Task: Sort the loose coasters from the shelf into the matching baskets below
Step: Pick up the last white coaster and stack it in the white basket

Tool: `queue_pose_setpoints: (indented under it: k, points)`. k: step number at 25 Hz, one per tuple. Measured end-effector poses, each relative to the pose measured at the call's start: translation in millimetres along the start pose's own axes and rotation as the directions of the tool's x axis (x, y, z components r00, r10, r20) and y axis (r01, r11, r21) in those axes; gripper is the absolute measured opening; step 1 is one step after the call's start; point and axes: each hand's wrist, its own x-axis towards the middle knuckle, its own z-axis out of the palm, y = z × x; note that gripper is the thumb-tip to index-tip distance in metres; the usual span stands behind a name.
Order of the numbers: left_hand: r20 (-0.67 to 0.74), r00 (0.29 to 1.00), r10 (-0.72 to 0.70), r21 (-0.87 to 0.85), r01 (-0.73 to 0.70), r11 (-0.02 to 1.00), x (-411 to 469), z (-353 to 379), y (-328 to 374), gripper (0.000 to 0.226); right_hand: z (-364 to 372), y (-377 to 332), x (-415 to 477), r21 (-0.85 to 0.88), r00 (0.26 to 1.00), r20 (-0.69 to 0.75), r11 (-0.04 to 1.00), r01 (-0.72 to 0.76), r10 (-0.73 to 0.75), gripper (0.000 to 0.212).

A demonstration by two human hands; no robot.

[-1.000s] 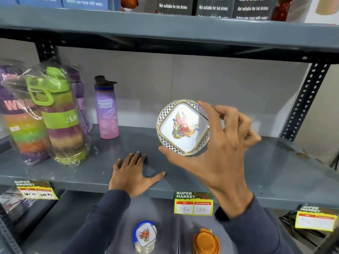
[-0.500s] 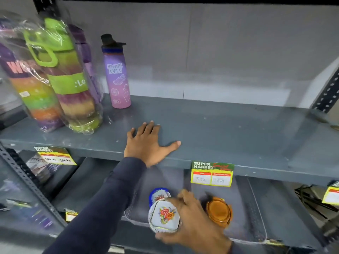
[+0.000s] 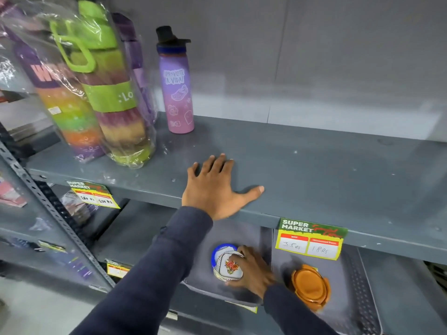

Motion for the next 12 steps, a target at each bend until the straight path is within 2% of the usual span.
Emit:
queue_pose_setpoints:
  k: [4,10,12]
  points:
    - [-0.004,1.0,-0.002,0.013,0.002,1.0,1,0,0,0.112,7,5,12,-0.052,0.997,0.012,0.996,0.075,-0.075,0.085]
    - [-0.007,1.0,-0.004,0.016,0.004,1.0,1,1,-1,0.117,-3,12,33,-0.006,0.961,0.183,0.978,0.211,-0.206,0.115]
    - [-0.008,1.0,-0.003,0.021,0.003,1.0,1,1,-1,0.117,-10,8,42,-0.046,0.952,0.212,0.971,0.237,-0.222,0.124]
